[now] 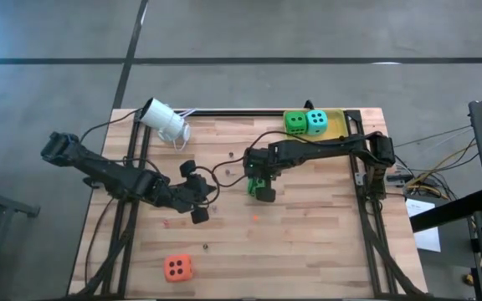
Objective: Pick & Place Dice
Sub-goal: Put the large green dice into the yellow transparent bin
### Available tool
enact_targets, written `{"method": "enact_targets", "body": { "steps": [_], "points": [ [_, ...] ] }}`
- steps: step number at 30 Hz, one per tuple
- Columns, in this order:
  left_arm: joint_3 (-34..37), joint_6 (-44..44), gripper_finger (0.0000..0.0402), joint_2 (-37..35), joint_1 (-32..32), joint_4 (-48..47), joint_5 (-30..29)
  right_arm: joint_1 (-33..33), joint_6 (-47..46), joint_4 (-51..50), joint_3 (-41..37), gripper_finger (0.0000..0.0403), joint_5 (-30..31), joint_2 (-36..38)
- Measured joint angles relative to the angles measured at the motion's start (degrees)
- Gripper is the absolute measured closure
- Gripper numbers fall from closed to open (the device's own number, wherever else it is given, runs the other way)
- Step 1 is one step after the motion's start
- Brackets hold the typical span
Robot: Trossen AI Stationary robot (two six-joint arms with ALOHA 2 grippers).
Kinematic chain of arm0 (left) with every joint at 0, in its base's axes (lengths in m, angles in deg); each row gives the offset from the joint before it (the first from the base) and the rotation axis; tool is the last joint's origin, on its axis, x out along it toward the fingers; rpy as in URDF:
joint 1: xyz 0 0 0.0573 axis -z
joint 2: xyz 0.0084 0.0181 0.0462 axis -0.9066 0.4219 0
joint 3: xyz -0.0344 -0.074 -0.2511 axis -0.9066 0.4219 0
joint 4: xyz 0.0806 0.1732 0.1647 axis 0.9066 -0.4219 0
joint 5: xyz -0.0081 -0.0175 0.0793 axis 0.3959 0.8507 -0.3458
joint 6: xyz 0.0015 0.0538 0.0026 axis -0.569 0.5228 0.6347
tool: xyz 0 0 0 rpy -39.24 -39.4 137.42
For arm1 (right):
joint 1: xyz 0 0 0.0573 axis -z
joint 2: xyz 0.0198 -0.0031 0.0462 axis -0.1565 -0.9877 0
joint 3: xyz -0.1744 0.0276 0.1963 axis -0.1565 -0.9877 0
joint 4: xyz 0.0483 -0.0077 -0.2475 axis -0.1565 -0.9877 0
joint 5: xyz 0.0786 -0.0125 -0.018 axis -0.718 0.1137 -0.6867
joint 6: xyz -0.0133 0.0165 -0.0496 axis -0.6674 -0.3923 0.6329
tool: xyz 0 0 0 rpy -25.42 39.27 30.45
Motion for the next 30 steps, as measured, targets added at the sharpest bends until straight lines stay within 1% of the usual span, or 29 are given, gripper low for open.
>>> {"method": "enact_targets", "body": {
  "steps": [12, 30],
  "points": [
    [0.0, 0.0, 0.039, 0.0, 0.0, 0.0, 0.0, 0.0, -0.7, 0.1, -0.7, 0.0003, 1.0, 0.0],
    [0.0, 0.0, 0.039, 0.0, 0.0, 0.0, 0.0, 0.0, -1.3, 2.0, -3.2, 0.0003, 0.6, 0.0]
  ]
}}
